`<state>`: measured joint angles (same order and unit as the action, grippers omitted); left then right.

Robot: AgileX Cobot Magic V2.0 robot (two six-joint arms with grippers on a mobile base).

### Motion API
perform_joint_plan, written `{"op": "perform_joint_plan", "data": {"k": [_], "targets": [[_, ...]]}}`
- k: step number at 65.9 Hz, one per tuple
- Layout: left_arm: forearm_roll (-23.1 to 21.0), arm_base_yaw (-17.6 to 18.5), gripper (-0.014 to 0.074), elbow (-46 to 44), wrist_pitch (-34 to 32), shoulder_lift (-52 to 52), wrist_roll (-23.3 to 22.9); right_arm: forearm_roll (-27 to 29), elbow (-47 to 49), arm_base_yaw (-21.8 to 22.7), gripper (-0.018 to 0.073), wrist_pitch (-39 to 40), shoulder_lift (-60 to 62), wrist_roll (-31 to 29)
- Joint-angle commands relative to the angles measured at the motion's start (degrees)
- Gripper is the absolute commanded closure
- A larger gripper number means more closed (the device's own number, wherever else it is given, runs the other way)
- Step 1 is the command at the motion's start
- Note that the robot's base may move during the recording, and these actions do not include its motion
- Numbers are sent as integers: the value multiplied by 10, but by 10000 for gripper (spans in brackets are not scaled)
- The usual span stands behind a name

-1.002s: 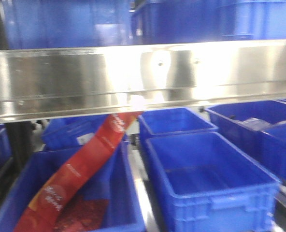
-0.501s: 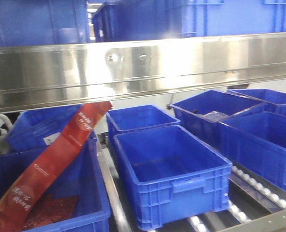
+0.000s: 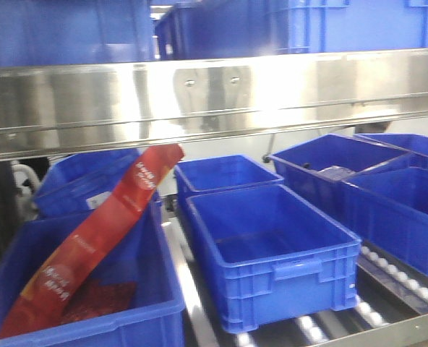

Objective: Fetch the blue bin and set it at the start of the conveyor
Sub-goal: 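Hold the bin in both grippers while backing away from the shelf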

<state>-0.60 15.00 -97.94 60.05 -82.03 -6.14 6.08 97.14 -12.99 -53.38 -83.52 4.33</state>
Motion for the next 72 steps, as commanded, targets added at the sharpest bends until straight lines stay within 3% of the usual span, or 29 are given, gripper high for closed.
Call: {"op": "perform_joint_plan", "data": {"k": [1,72], "targets": [[14,0,708,-4,-15,9,10,-17,5,5,711,16,8,-12],[14,0,708,-4,-15,9,10,-17,5,5,711,16,8,-12]]}}
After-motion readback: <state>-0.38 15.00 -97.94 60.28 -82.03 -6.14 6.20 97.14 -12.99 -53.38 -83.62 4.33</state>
